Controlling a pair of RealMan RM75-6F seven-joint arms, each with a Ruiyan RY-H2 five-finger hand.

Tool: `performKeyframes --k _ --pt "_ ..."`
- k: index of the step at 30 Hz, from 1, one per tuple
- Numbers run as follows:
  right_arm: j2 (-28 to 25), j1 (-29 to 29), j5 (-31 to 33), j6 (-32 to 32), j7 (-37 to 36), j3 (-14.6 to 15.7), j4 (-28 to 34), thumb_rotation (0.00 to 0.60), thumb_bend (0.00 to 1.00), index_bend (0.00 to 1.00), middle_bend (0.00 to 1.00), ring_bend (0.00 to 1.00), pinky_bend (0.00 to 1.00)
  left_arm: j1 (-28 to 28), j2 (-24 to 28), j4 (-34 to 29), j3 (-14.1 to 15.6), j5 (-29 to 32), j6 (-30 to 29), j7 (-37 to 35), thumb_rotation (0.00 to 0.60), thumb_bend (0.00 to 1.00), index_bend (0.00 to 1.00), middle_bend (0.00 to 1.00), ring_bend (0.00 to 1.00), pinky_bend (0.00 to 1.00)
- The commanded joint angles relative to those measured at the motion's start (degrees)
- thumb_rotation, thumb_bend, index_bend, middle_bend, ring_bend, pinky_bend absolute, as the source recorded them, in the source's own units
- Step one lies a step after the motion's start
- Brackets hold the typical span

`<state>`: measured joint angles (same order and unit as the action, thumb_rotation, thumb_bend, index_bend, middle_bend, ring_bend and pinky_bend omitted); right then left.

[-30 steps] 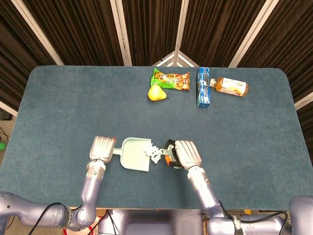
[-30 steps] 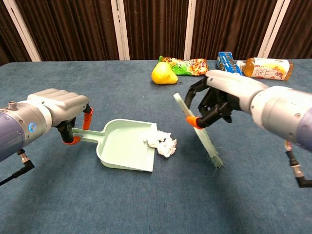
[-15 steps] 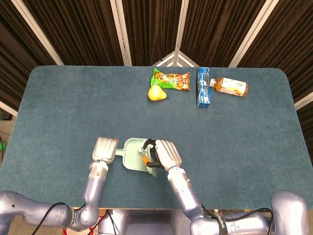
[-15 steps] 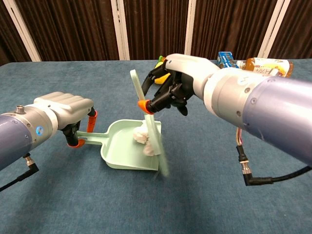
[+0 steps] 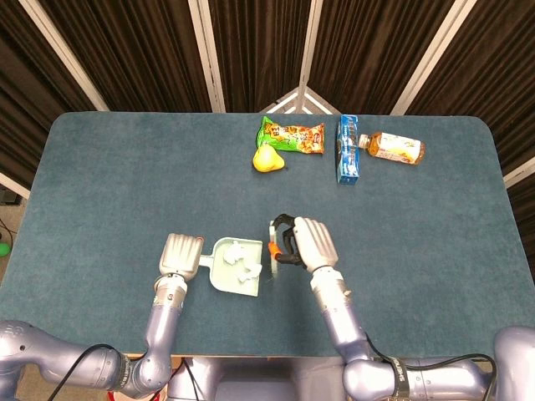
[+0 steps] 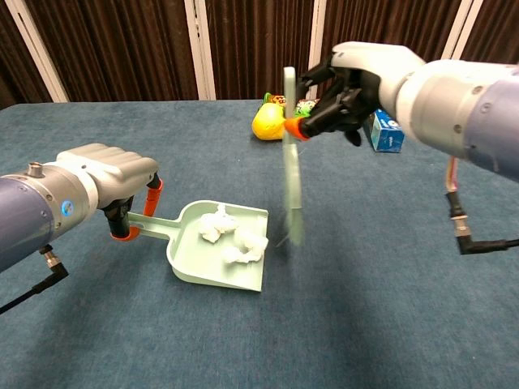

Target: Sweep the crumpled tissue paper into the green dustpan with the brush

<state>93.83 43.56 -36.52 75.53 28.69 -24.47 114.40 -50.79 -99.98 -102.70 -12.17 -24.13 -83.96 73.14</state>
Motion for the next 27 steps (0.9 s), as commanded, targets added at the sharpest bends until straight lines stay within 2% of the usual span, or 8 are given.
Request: performKeyframes --k 1,5,11,19,27 --pt "-1.33 -1.32 -0.79 -0.54 -0.48 2.55 -1.24 0.600 0.65 0.82 0.86 0.92 0.78 -0.25 -0.27 -0.26 -0.09 0.66 -0.52 0.28 0.600 0.57 0.61 1.00 1.00 1.00" --pt "-1.50 -2.58 -1.52 -1.19 -1.40 5.53 -2.35 0.600 0.65 0.82 0.86 0.92 0.78 -0.39 -0.68 -0.55 0.19 0.93 -1.08 0.33 0.600 0.57 0.61 1.00 1.00 1.00" --pt "0.59 -2.76 -1.23 -1.51 -2.28 6.84 -2.17 0.600 0.65 0.82 0.86 0.92 0.78 -0.74 -1.08 -0.71 0.13 1.01 -1.56 0.27 0.600 0.57 0.61 1.00 1.00 1.00" --pt "5.11 -0.90 1.20 -0.43 -2.09 4.42 -0.13 0.600 0.65 0.82 0.86 0.92 0.78 -1.12 -1.74 -0.26 0.01 1.57 -1.48 0.07 0.600 0.57 0.61 1.00 1.00 1.00" --pt "7.57 1.43 7.30 0.36 -1.69 -0.12 3.42 0.600 0.65 0.82 0.86 0.92 0.78 -1.59 -2.80 0.71 -0.39 2.19 -1.21 -0.24 0.600 0.57 0.61 1.00 1.00 1.00"
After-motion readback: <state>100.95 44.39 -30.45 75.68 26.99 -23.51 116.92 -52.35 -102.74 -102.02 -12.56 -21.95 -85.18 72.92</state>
